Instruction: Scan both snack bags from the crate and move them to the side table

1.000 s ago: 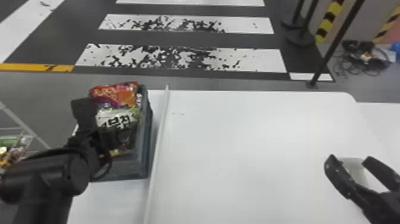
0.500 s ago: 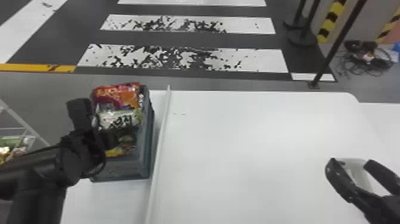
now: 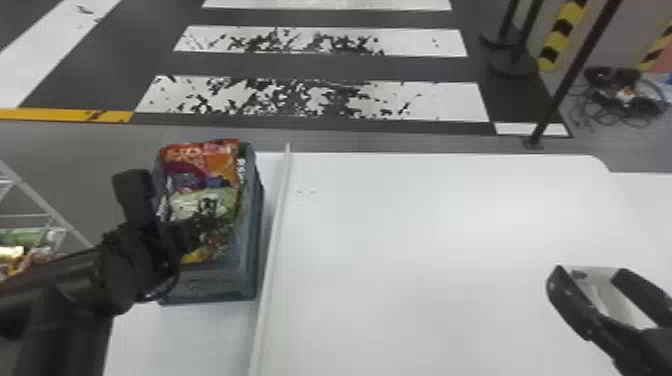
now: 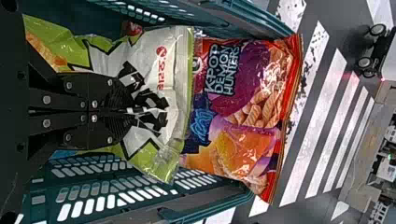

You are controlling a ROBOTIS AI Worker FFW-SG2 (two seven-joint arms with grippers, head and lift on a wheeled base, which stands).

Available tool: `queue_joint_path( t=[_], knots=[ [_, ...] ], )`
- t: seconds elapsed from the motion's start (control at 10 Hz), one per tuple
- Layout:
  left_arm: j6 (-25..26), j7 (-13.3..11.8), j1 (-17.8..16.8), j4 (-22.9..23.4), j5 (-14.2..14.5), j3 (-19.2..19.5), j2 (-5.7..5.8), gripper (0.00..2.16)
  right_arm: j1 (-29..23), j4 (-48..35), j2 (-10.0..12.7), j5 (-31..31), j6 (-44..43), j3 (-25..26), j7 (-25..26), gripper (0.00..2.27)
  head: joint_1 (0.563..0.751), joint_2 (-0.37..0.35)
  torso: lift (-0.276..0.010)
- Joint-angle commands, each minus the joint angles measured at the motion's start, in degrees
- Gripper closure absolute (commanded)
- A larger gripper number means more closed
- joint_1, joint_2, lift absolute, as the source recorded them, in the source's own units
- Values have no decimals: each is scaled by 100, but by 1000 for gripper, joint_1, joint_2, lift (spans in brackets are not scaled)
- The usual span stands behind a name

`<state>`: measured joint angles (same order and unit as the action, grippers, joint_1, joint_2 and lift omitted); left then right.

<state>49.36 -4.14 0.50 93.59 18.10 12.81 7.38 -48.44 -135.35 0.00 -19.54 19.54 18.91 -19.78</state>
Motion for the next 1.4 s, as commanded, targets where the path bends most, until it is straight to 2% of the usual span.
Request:
queue_joint_path(
  t=[0.0,0.2,0.5,0.7,1.0,1.2,1.3],
  knots=[
    [-71,1,73,80,0,28,0,1737,1,0,5,-14,29,-1,0,124,695,44,-29],
    [-124,80,275,396,18,46,-35,1737,1,0,5,-23,29,-19,0,124,695,50,-29],
    [-106,176,451,792,18,28,-17,1737,-17,-26,5,-76,47,-27,0,124,695,55,-29],
    [-106,238,697,1284,0,55,-26,1737,-43,-52,5,-76,29,-45,0,124,695,59,-29],
    [-36,493,1093,2242,-52,11,-9,1737,-52,-70,5,-120,-112,-63,26,124,695,67,-29],
    [52,686,1233,2567,-202,-68,-9,1740,-70,-70,5,-120,-252,-89,26,124,695,66,-29],
    [52,730,1295,2717,-184,-59,0,1737,-78,-70,5,-120,-252,-98,26,124,695,69,-29]
  ],
)
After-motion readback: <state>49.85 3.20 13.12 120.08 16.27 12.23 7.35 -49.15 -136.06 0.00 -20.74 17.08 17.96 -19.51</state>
